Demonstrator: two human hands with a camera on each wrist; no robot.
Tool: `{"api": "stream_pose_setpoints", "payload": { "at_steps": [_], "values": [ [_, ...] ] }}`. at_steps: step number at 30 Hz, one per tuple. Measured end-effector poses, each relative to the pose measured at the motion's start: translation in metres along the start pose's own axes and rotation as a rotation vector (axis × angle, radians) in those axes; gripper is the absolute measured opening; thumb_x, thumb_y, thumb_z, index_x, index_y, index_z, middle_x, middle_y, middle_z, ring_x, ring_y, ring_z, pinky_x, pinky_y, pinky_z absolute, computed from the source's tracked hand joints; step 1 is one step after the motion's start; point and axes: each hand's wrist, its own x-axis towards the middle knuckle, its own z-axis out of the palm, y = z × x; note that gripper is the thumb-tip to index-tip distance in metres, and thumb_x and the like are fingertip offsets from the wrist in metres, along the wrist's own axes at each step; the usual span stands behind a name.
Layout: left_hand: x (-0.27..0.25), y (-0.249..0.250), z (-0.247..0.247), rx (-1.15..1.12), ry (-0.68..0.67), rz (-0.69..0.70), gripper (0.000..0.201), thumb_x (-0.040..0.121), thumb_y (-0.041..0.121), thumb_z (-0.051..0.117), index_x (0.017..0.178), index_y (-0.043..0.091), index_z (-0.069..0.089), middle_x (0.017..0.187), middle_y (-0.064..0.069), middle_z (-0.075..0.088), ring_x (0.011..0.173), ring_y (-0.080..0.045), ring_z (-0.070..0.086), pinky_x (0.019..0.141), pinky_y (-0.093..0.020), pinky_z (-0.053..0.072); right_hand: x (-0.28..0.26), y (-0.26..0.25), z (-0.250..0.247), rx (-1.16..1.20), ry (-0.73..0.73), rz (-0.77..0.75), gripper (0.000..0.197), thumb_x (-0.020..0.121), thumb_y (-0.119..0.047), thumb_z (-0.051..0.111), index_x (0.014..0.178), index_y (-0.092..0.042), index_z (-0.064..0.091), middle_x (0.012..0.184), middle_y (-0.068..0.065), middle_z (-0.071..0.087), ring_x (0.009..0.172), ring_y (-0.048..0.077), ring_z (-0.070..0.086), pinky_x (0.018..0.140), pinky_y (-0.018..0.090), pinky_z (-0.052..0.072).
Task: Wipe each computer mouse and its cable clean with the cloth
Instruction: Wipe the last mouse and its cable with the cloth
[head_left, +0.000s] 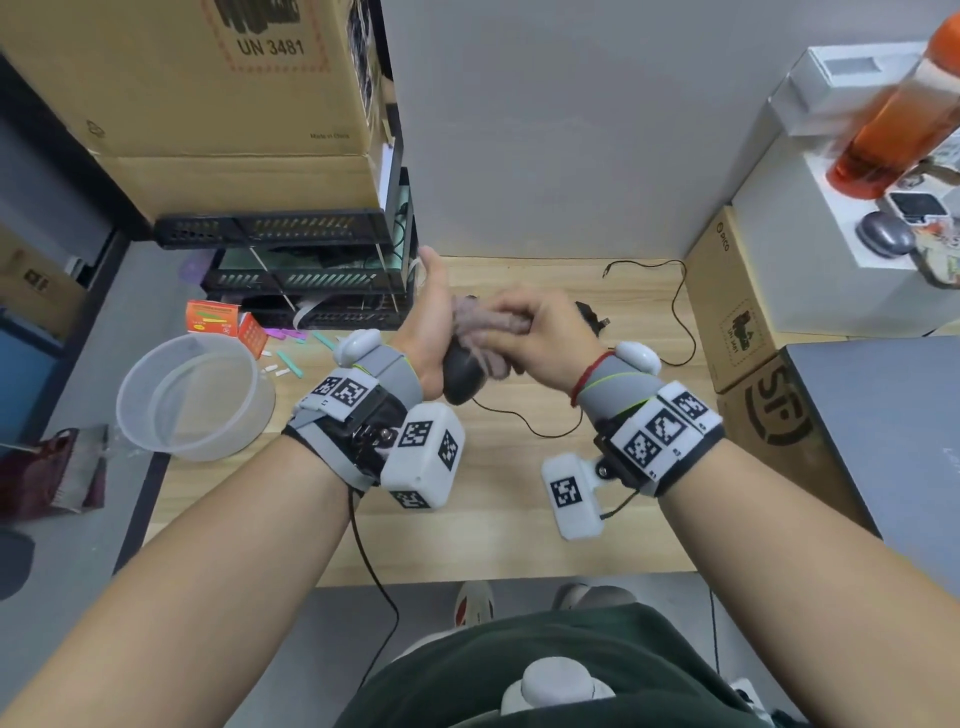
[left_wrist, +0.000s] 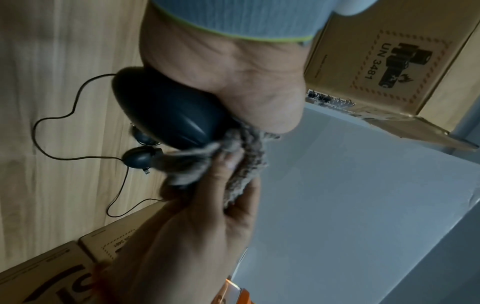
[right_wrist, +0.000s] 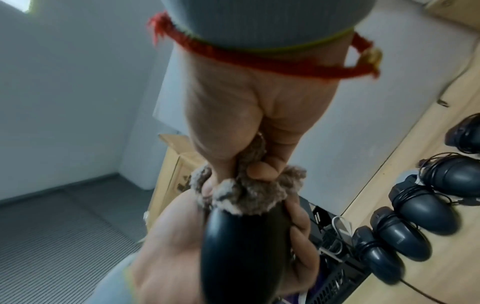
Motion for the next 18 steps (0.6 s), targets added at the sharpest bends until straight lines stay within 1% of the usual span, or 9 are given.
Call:
{"api": "stream_pose_setpoints", "payload": {
  "at_steps": [2, 4, 7, 9, 11, 13, 14, 16, 18],
  "values": [
    [-0.003, 0.000, 0.011, 0.022, -0.004, 0.094, 0.110, 0.084, 0.086, -0.005, 0.088, 0.002, 0.067, 0.057, -0.017, 0.057, 0.043, -0.024, 0.055, 0.045, -0.024, 0.046, 0.011, 0.003, -0.005, 0.043, 0.132, 0.052, 0.015, 0.085, -0.010, 0.073, 0.090, -0.024, 0.070, 0.066, -0.014, 0.064, 0.056, -0.002, 0.058, 0.054, 0.016, 0.046],
    [-0.005, -0.002, 0.020, 0.032, -0.006, 0.095, 0.101, 0.087, 0.083, -0.004, 0.085, 0.009, 0.065, 0.053, -0.008, 0.058, 0.041, -0.020, 0.055, 0.045, -0.021, 0.045, 0.016, 0.007, -0.006, 0.002, 0.237, 0.077, 0.008, 0.084, -0.029, 0.073, 0.089, -0.034, 0.070, 0.078, -0.012, 0.065, 0.064, 0.002, 0.061, 0.061, 0.022, 0.048],
    [0.002, 0.002, 0.015, 0.013, 0.031, 0.096, 0.103, 0.087, 0.085, 0.000, 0.067, 0.007, 0.064, 0.049, -0.009, 0.053, 0.041, -0.021, 0.050, 0.049, -0.024, 0.042, 0.007, 0.005, 0.004, 0.024, 0.231, 0.096, 0.006, 0.084, -0.029, 0.074, 0.086, -0.034, 0.070, 0.088, 0.007, 0.061, 0.052, 0.014, 0.056, 0.045, 0.023, 0.042],
    [0.007, 0.005, 0.003, -0.034, 0.056, 0.058, 0.103, 0.081, 0.091, 0.006, 0.075, 0.004, 0.061, 0.064, -0.019, 0.058, 0.050, -0.024, 0.054, 0.054, -0.029, 0.049, -0.004, 0.003, 0.010, 0.066, 0.178, 0.037, 0.013, 0.081, -0.017, 0.079, 0.086, -0.027, 0.072, 0.090, 0.009, 0.055, 0.051, 0.016, 0.055, 0.042, 0.022, 0.043],
    [0.010, 0.004, -0.006, -0.048, 0.073, 0.014, 0.101, 0.074, 0.097, 0.017, 0.078, 0.008, 0.065, 0.089, -0.024, 0.062, 0.072, -0.030, 0.065, 0.072, -0.043, 0.056, -0.011, -0.001, 0.015, 0.031, 0.096, -0.022, 0.019, 0.075, -0.015, 0.084, 0.087, -0.025, 0.073, 0.088, 0.001, 0.053, 0.060, 0.007, 0.055, 0.052, 0.013, 0.043],
    [0.008, 0.000, -0.007, -0.037, 0.075, 0.048, 0.099, 0.084, 0.090, 0.014, 0.063, 0.015, 0.075, 0.084, -0.021, 0.070, 0.073, -0.031, 0.069, 0.077, -0.046, 0.055, -0.006, -0.001, 0.012, -0.024, 0.040, -0.027, 0.026, 0.072, -0.017, 0.086, 0.083, -0.036, 0.071, 0.086, -0.005, 0.054, 0.068, 0.003, 0.054, 0.060, 0.013, 0.043],
    [0.006, -0.001, -0.004, -0.031, 0.060, 0.079, 0.101, 0.088, 0.085, 0.009, 0.064, 0.014, 0.076, 0.075, -0.020, 0.069, 0.062, -0.030, 0.067, 0.070, -0.043, 0.055, -0.001, -0.002, 0.008, -0.028, 0.050, -0.005, 0.028, 0.072, -0.017, 0.086, 0.082, -0.038, 0.070, 0.085, -0.004, 0.055, 0.065, 0.001, 0.054, 0.059, 0.014, 0.043],
    [0.004, -0.004, 0.003, -0.011, 0.046, 0.158, 0.103, 0.094, 0.077, 0.003, 0.075, 0.005, 0.076, 0.061, -0.021, 0.066, 0.051, -0.030, 0.064, 0.063, -0.039, 0.056, 0.008, -0.005, 0.001, -0.006, 0.112, 0.036, 0.017, 0.076, -0.017, 0.084, 0.084, -0.027, 0.073, 0.084, 0.002, 0.058, 0.054, 0.001, 0.054, 0.051, 0.016, 0.043],
    [0.002, -0.006, 0.007, -0.011, 0.135, 0.186, 0.092, 0.097, 0.073, 0.014, 0.091, 0.005, 0.077, 0.079, -0.024, 0.074, 0.072, -0.033, 0.074, 0.078, -0.044, 0.060, 0.018, -0.006, -0.007, -0.021, 0.209, 0.080, 0.009, 0.081, -0.020, 0.080, 0.086, -0.016, 0.074, 0.089, 0.010, 0.060, 0.052, 0.003, 0.056, 0.047, 0.021, 0.045]
  ]
}}
